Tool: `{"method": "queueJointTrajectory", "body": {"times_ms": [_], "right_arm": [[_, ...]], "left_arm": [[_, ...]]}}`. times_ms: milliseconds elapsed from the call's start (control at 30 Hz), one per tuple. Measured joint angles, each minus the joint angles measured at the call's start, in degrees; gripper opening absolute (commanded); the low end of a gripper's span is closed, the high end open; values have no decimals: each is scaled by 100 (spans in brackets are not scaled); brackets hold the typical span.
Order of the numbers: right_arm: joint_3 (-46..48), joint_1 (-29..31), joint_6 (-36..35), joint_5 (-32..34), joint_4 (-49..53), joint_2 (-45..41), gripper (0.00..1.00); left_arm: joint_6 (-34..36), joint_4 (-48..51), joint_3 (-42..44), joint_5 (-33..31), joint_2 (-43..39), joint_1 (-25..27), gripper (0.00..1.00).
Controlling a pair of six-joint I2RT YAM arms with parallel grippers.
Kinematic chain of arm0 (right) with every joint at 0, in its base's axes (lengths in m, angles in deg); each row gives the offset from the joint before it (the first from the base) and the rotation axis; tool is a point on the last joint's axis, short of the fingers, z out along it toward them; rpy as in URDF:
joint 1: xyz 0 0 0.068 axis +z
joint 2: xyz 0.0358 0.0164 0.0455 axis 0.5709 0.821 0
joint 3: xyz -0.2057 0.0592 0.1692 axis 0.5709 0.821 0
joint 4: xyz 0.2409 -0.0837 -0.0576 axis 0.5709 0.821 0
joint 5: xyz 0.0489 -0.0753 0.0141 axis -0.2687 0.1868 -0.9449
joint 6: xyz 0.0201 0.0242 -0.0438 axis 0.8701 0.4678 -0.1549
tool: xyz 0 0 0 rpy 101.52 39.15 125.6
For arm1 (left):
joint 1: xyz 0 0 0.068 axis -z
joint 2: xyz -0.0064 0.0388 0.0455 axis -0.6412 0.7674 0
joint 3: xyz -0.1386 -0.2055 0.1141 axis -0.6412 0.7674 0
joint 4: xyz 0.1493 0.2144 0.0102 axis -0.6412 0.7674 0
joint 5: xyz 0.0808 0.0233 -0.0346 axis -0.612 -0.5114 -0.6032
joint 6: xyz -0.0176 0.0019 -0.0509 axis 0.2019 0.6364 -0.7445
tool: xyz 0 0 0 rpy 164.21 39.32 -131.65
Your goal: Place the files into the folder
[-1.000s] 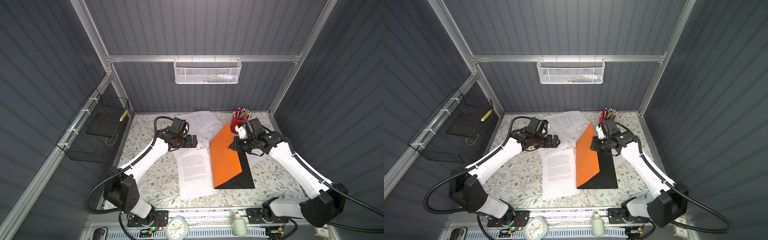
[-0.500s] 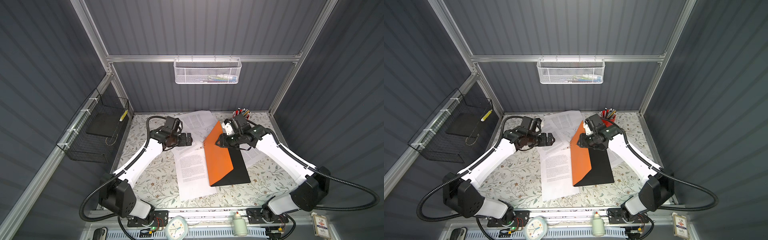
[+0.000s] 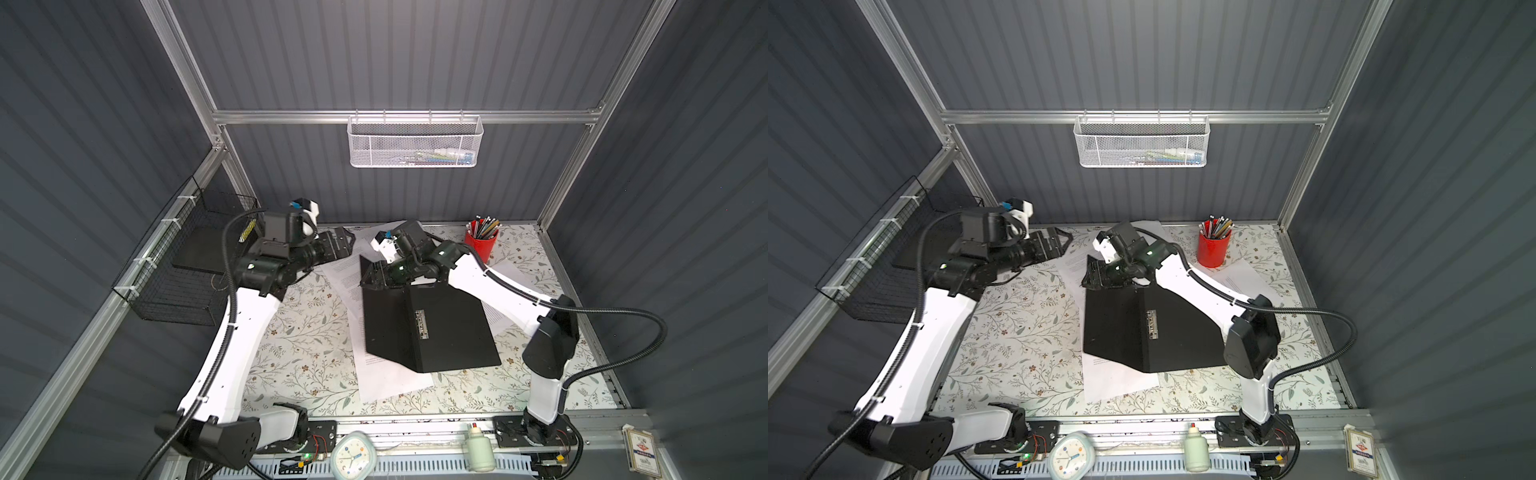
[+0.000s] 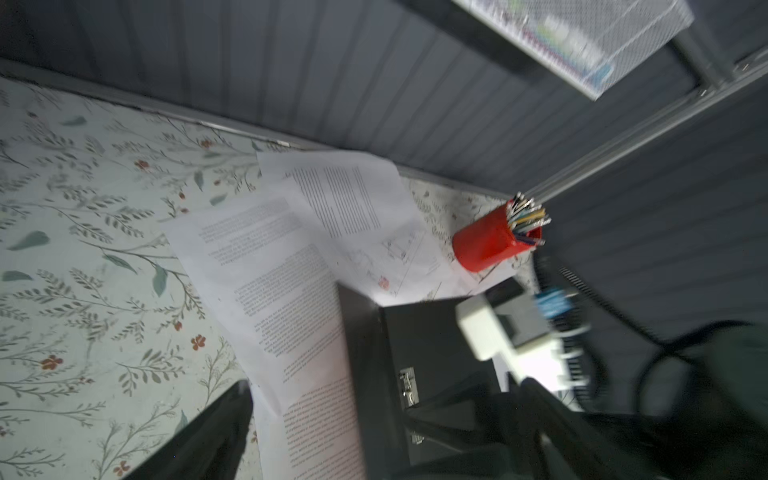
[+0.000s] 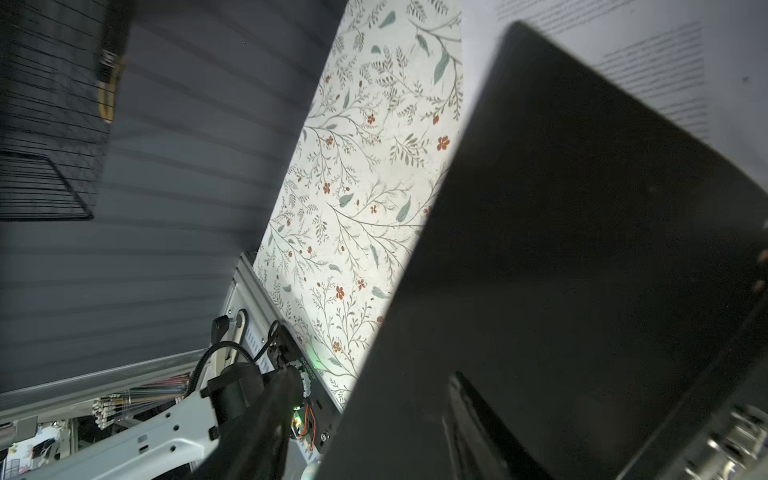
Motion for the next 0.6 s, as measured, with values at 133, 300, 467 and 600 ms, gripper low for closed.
{"method": "queueJointTrajectory", "body": {"times_ms": [133,300,467,600], "right_arm": [[778,-308,-35,4,-208,-337,55],[2446,-1113,-203,4,-420,-1698,39],[4054,-1478,-378,-26,-586,-2586,31],[4863,-1443,-393,-243,-807,-2522,28]], "left_arm": [[4,-57,-81,378,-81,0,100],[22,-422,796,756,470,603,100],[-59,-898,1864,1038,1902,1368,100],[-151,-1099,2271,1193,2570,1650,100]]}}
